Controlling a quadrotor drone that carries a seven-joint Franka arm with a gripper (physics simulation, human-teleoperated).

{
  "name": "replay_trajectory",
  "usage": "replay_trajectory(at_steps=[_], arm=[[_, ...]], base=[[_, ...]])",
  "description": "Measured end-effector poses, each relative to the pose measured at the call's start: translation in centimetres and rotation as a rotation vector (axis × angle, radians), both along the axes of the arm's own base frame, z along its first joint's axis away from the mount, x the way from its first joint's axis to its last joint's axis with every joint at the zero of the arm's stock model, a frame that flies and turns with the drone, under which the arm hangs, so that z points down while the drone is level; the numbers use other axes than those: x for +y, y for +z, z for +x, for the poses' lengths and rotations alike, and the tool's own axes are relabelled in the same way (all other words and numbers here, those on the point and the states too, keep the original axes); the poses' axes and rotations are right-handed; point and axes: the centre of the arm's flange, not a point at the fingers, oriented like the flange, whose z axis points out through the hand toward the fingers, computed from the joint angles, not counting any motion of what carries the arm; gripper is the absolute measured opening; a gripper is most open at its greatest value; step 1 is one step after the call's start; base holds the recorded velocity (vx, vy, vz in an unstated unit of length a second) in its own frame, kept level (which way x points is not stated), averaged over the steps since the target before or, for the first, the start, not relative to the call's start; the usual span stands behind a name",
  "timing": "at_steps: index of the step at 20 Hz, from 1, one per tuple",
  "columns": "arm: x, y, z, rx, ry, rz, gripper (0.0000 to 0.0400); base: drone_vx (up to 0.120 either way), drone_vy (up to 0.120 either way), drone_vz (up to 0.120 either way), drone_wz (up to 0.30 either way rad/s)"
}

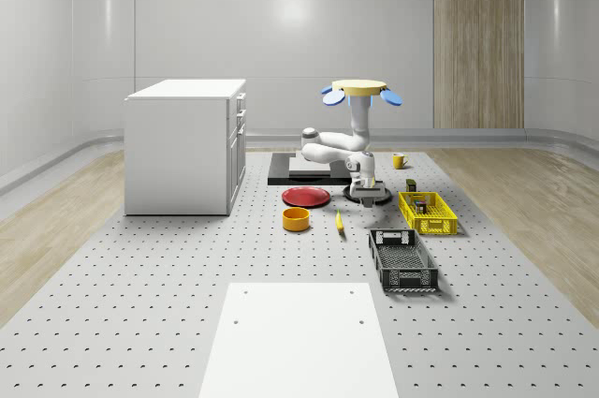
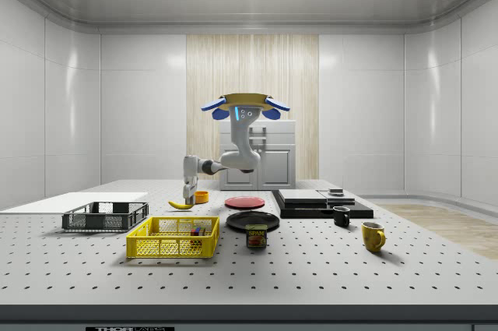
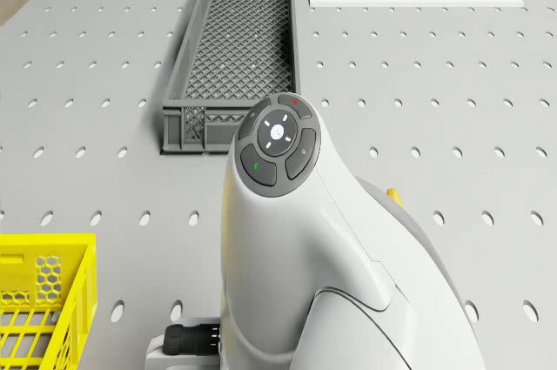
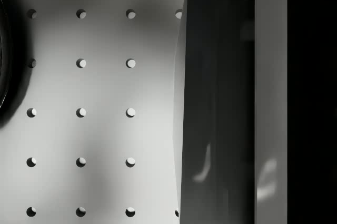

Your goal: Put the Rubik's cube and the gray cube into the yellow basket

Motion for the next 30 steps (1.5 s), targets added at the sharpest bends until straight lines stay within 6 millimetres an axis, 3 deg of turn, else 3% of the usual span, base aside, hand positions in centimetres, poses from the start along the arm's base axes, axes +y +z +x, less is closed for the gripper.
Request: replay_trajectory(at_steps=[10, 30], arm=[[0.0, -1.3, 0.0, 0.0, 0.0, 0.0, 0.0252], [0.0, -1.5, 0.0, 0.0, -0.001, 0.0, 0.0252]], base=[[0.0, 0.008, 0.096, 0.0], [0.0, 0.12, 0.0, 0.0]])
